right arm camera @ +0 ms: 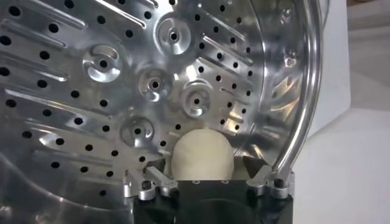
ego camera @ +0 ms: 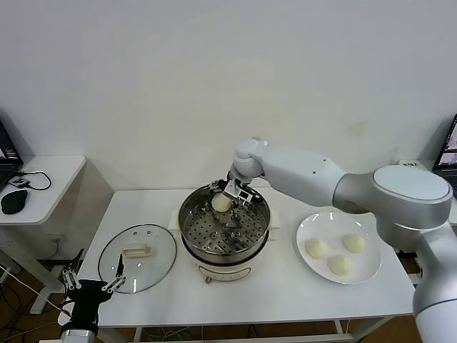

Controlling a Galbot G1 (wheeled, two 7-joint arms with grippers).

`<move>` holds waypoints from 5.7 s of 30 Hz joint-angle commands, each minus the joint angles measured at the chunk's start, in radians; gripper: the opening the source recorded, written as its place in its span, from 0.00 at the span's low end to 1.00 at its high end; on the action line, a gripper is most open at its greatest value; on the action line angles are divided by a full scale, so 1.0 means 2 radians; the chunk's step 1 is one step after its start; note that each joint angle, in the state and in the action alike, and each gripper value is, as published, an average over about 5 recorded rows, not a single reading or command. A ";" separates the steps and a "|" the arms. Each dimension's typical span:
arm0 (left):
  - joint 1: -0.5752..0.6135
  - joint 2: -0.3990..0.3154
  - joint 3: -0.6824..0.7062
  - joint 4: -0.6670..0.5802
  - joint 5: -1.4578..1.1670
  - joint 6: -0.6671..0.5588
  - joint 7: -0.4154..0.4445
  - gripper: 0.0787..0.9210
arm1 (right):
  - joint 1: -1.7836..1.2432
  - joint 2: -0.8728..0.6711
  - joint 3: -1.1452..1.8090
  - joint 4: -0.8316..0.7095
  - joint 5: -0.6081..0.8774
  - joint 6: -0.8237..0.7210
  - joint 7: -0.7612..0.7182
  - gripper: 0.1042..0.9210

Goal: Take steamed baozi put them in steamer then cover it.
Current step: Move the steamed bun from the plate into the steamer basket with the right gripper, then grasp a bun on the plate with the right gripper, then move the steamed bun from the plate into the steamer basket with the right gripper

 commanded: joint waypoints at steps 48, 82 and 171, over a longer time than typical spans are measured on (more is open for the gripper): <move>-0.009 0.015 0.006 -0.007 0.004 0.021 0.015 0.88 | -0.269 -0.354 0.255 0.188 -0.009 -0.295 -0.094 0.88; -0.006 0.011 0.003 -0.007 0.005 0.021 0.015 0.88 | -0.278 -0.272 0.280 0.098 -0.051 -0.283 -0.105 0.66; -0.012 0.015 -0.007 -0.028 -0.001 0.021 0.016 0.88 | -0.007 -0.014 0.088 0.082 0.221 -0.413 -0.114 0.88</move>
